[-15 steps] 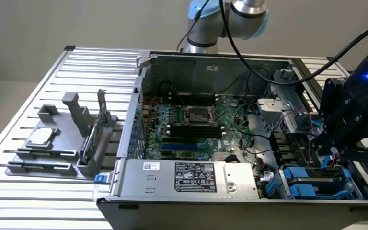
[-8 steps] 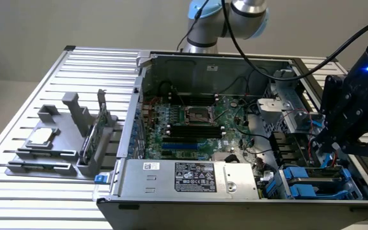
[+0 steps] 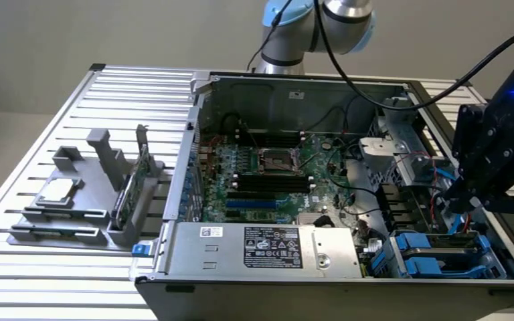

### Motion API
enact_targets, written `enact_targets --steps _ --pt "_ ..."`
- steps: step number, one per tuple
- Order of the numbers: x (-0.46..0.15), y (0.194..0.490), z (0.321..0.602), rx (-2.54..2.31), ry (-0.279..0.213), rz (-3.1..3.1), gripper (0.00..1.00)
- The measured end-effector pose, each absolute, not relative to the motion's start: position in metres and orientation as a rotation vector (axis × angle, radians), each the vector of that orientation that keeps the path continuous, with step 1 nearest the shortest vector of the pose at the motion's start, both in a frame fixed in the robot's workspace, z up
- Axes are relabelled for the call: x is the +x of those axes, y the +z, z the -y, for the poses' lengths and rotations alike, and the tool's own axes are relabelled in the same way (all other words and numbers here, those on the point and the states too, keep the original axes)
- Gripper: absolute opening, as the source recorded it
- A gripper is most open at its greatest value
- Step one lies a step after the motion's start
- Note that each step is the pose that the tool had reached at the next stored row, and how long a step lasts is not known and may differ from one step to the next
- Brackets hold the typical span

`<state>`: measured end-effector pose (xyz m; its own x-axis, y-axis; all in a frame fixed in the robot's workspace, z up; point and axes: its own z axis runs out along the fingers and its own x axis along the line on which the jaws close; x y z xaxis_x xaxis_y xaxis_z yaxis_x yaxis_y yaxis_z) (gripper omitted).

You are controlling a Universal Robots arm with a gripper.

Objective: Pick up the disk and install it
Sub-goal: 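Insert the second disk wire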

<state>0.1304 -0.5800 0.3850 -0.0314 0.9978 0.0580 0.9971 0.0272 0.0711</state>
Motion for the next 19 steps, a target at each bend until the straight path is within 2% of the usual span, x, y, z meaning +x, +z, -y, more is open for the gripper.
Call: enact_targets --steps 10,19 --pt "0.1333 0.3836 0.5721 2.164 0.099 -2.231 0.25" --pt "0.1361 0.3785 0.5684 2.157 0.083 -2.225 0.25"
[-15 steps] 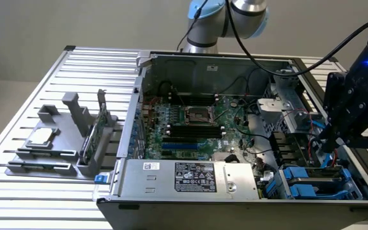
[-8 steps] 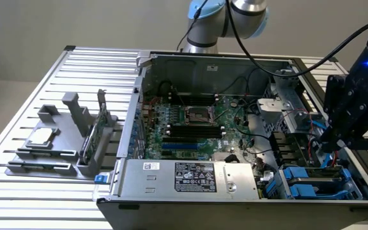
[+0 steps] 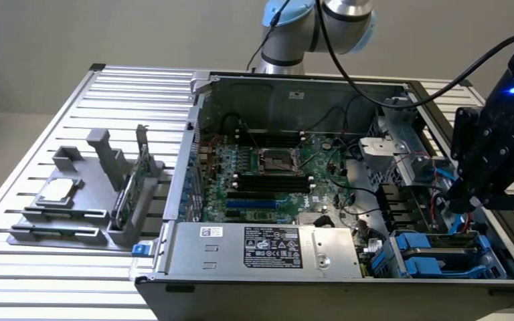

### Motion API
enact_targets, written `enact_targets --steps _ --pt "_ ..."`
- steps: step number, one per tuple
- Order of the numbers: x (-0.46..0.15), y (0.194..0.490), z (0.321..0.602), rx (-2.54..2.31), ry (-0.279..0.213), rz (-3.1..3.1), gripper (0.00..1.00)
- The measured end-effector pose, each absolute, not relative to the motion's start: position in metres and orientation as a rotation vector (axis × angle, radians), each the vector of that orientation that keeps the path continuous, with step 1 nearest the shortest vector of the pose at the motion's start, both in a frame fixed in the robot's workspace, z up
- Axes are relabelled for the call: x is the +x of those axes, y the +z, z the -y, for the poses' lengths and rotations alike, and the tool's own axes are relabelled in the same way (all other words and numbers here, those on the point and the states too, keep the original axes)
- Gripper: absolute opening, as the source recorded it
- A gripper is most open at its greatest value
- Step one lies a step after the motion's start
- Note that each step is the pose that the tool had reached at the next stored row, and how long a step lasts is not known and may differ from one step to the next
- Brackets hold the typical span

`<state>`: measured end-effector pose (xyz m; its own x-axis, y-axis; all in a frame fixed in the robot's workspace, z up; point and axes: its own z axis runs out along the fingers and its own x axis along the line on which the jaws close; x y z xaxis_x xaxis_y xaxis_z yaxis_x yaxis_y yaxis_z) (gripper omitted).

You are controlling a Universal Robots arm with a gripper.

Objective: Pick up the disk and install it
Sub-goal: 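Insert the second disk wire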

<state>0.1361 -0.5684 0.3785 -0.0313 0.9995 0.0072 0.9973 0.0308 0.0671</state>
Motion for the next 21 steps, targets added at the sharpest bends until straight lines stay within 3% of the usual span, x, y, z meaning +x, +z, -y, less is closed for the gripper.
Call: enact_targets --steps 6,8,9,21 --pt "0.1365 0.3756 0.5673 2.154 0.076 -2.223 0.25" --pt "0.1365 0.3756 0.5672 2.154 0.075 -2.222 0.23" --pt "0.1366 0.3755 0.5671 2.154 0.075 -2.222 0.17" --pt "0.1274 0.3735 0.568 2.152 0.077 -2.221 0.17"
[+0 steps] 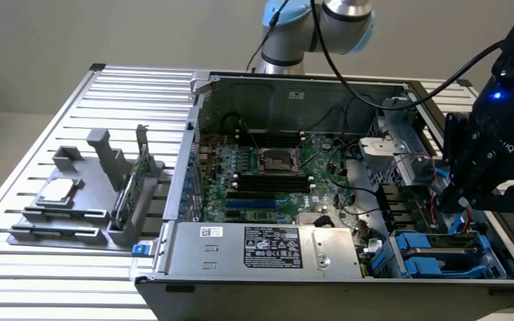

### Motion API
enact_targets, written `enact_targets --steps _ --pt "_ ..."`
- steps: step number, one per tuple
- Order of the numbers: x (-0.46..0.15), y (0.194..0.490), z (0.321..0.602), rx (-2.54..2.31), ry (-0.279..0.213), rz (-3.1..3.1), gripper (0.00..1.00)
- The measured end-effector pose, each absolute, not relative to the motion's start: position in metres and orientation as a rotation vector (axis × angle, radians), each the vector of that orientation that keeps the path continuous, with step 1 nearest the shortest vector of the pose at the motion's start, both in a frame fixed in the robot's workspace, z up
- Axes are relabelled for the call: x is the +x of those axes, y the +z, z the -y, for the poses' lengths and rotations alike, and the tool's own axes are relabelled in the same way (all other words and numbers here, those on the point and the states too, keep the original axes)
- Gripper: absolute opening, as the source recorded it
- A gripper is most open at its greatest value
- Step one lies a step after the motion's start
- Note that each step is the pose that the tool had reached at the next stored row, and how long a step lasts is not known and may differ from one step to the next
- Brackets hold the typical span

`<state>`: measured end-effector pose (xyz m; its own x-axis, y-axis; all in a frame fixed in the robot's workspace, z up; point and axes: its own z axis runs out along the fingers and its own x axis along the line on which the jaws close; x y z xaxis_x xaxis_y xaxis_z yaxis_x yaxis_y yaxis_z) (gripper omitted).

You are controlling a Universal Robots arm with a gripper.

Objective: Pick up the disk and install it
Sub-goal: 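Insert the second disk wire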

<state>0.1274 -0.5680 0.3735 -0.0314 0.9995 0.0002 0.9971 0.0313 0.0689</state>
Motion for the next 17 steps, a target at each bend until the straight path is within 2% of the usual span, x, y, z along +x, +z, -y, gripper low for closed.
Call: enact_targets --steps 17 --pt "0.127 0.35 0.586 2.147 0.129 -2.214 0.17"
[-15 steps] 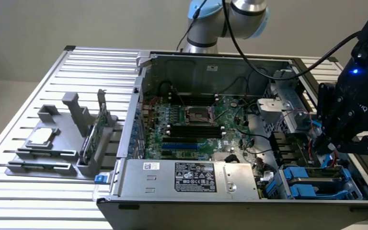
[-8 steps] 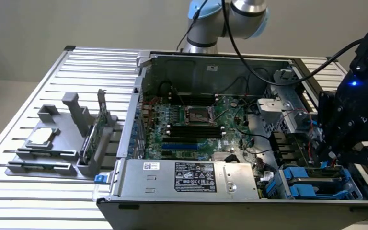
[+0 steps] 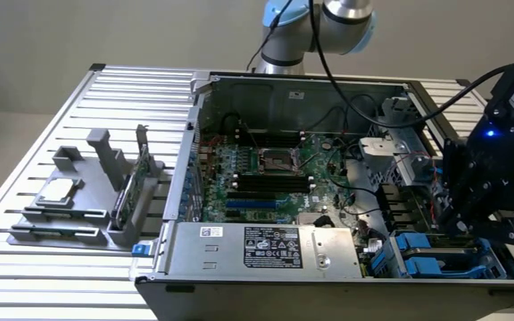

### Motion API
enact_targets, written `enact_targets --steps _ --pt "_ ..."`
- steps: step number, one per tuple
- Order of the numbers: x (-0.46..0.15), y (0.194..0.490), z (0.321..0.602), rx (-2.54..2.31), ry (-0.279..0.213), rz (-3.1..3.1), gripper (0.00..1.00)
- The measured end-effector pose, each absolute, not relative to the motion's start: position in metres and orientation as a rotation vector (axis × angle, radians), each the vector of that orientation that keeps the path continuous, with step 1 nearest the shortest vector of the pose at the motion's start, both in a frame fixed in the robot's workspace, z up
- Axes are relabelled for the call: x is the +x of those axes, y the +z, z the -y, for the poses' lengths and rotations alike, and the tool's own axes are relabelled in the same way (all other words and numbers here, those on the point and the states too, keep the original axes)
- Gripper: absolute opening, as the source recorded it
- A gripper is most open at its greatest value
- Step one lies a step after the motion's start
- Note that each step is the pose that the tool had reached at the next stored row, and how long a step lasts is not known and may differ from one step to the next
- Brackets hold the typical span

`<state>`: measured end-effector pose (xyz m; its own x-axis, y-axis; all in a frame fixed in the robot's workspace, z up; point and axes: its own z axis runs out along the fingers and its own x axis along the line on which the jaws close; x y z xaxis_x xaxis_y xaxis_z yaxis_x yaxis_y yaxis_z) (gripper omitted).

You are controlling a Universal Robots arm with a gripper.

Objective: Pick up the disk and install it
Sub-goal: 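Insert the second disk wire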

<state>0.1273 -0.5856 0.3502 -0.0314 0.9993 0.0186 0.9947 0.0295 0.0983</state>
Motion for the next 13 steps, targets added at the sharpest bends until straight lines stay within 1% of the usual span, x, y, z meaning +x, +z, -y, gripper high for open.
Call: enact_targets --steps 13 --pt "0.1278 0.3414 0.5939 2.166 0.181 -2.228 0.17"
